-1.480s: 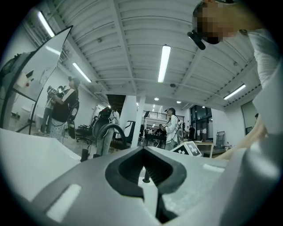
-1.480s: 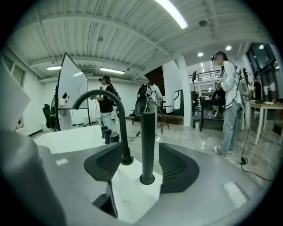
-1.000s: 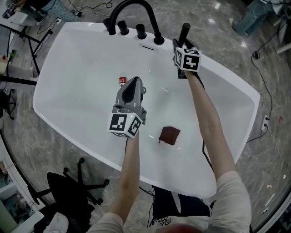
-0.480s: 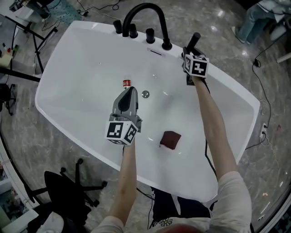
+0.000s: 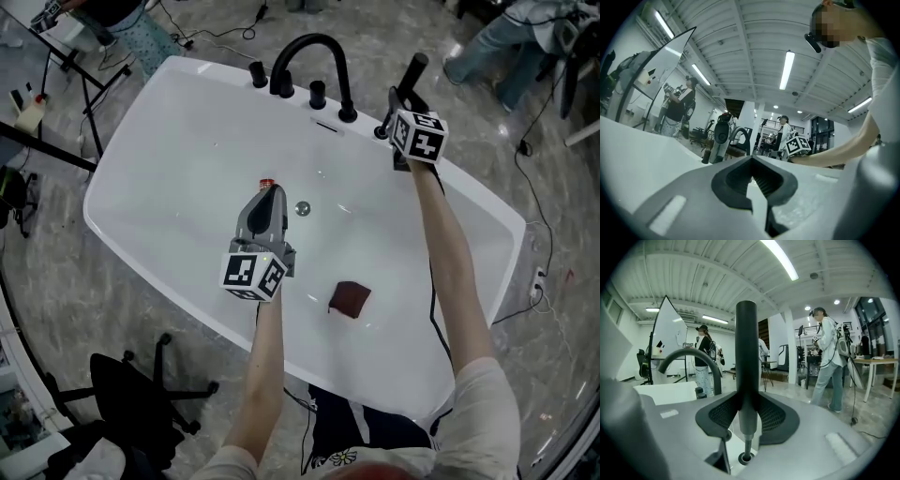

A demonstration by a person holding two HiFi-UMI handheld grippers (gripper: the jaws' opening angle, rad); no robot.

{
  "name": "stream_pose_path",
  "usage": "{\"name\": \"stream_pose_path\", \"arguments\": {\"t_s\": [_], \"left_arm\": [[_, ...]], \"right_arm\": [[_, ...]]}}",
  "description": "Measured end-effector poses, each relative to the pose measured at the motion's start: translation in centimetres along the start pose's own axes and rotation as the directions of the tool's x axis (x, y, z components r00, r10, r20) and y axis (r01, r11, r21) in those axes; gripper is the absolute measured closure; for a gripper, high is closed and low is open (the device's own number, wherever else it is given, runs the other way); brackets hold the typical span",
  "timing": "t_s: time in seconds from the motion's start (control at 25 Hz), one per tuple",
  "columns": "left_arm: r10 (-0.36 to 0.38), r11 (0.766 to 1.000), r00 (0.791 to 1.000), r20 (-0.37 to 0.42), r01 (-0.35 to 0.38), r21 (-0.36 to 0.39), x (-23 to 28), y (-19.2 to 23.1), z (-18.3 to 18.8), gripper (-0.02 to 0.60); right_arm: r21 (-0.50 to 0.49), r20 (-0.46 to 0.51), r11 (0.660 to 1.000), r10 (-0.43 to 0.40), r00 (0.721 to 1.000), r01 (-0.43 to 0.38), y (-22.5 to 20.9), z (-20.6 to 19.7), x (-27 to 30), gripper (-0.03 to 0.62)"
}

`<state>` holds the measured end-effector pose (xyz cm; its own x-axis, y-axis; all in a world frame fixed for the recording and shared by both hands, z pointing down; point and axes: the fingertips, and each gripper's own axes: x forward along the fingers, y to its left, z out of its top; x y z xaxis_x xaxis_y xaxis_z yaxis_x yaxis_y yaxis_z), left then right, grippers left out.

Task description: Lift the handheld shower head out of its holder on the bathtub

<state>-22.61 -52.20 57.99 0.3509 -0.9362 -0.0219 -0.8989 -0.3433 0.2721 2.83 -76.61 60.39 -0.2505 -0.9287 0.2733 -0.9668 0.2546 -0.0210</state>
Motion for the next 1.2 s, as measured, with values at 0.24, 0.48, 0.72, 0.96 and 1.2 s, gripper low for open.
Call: {"name": "stream_pose_path", "arguments": {"t_s": [0.24,0.48,0.72,0.96,1.2], "left_arm": [[-0.044,0.999,0.997,0.058,0.045,-0.015,-0.3,-5.6,6.3,0.581],[-0.100,0.995,0.992,0.076,0.098,0.026,-3.4,-12.1,13.6,0.581],[-0.060,0.998,0.990,0.132,0.055,0.035,-9.1,-16.6,20.2,0.581],[-0.054,0.996,0.990,0.133,0.043,0.084,-13.5,-21.1,21.8,0.581],[-0.058,0.995,0.979,0.193,0.042,0.086,-16.5,-25.1,23.6,0.581]], "right_arm": [[0.024,0.127,0.997,0.064,0.990,-0.068,2.1,7.7,-7.5,0.444],[0.029,0.223,0.994,0.095,0.970,-0.104,3.3,14.7,-16.7,0.444],[-0.092,0.246,0.988,0.140,0.959,-0.120,5.7,18.9,-26.6,0.444],[-0.167,0.314,0.975,0.192,0.930,-0.145,7.5,21.3,-37.0,0.444],[-0.149,0.327,0.965,0.254,0.910,-0.216,9.0,20.8,-45.5,0.442]]}}
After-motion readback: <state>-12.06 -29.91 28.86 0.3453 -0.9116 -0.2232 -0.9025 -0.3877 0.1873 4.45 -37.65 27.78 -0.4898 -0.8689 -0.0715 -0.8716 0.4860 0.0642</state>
